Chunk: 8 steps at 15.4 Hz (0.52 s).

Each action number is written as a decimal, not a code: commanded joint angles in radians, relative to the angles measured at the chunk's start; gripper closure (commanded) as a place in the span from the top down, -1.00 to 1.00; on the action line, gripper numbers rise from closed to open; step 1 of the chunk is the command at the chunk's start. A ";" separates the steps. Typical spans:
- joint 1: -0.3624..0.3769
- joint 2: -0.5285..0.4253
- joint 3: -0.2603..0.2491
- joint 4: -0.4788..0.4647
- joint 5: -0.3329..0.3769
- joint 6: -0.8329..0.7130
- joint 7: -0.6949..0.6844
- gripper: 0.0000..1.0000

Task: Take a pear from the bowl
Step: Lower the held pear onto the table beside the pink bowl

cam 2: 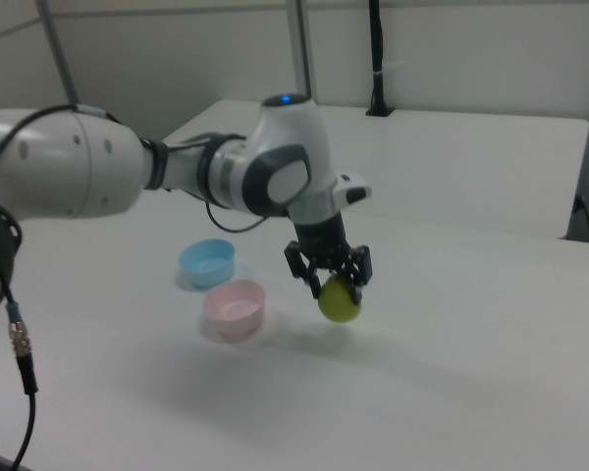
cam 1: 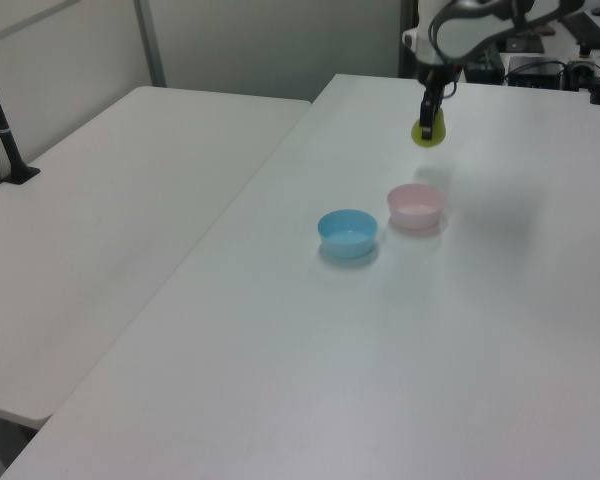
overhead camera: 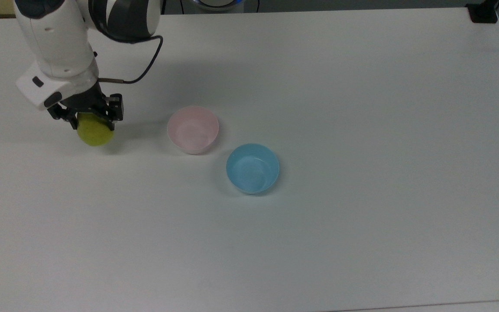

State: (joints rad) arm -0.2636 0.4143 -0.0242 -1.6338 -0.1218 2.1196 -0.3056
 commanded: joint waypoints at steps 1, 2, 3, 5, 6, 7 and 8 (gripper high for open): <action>-0.005 0.024 -0.002 -0.044 -0.005 0.071 -0.015 -0.18; -0.005 0.030 -0.002 -0.049 -0.005 0.082 -0.015 -0.15; -0.005 0.043 -0.002 -0.049 -0.005 0.083 -0.013 -0.14; -0.003 0.053 -0.002 -0.049 -0.005 0.088 -0.013 0.06; -0.006 0.050 -0.002 -0.047 -0.005 0.088 -0.015 0.28; -0.008 0.043 -0.002 -0.044 -0.005 0.083 -0.013 0.74; -0.008 0.029 -0.002 -0.044 -0.005 0.077 -0.010 0.93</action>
State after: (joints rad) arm -0.2705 0.4814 -0.0242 -1.6552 -0.1221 2.1814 -0.3056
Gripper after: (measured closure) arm 0.238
